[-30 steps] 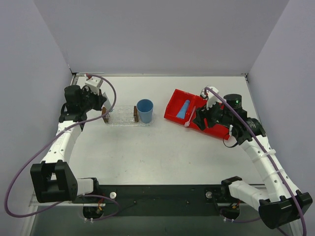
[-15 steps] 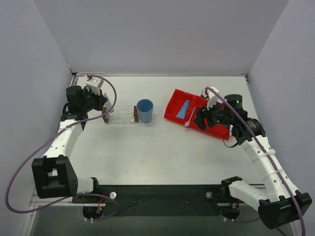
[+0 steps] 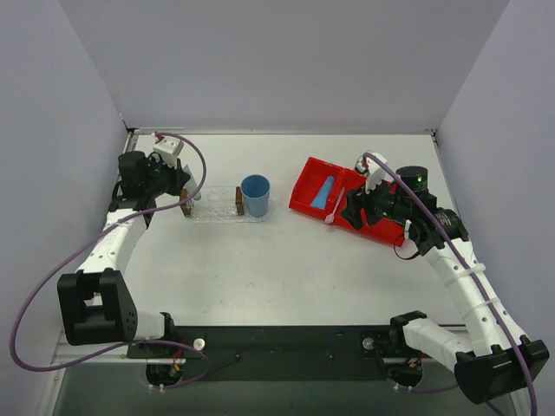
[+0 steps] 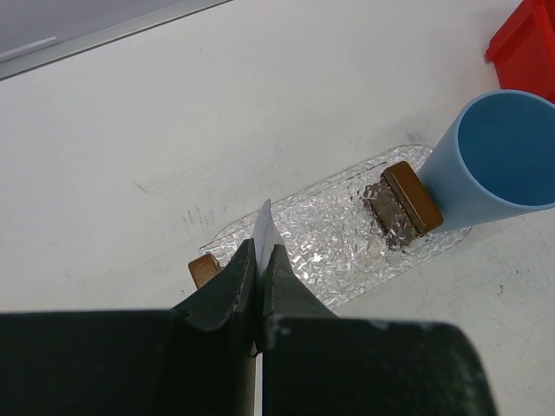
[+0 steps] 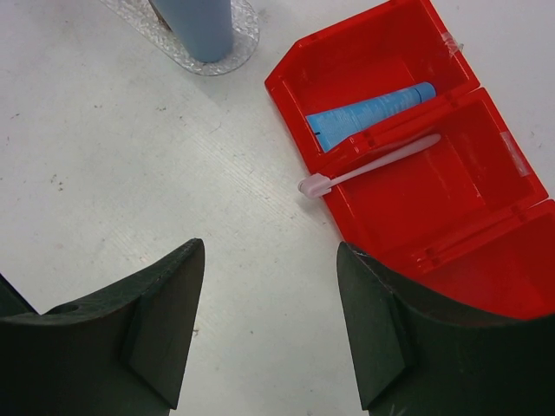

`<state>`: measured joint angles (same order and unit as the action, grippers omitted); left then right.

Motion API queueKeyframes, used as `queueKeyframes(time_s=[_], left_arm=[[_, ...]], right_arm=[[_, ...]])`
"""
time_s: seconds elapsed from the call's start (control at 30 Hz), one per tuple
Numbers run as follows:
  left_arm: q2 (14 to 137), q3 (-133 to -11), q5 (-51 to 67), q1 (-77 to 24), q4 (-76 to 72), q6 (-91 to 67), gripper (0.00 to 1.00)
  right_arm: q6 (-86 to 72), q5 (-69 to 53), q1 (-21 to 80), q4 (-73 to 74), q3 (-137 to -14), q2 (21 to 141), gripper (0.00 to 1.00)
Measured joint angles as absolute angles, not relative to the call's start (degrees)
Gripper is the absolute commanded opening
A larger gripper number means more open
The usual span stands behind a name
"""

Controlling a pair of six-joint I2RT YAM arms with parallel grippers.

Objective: Prepare toiletry sets of a toothbrush and toothpaste on the tray

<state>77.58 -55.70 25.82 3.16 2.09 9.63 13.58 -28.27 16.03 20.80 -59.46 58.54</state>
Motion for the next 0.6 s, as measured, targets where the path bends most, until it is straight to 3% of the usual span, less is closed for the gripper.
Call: queueKeyframes(time_s=[0.6], left_arm=[[79.55,-54.96,25.98,3.16,1.26,9.96,0.0]], right_arm=[[13.56,-28.99,15.66,20.8,-59.24,58.52,0.57]])
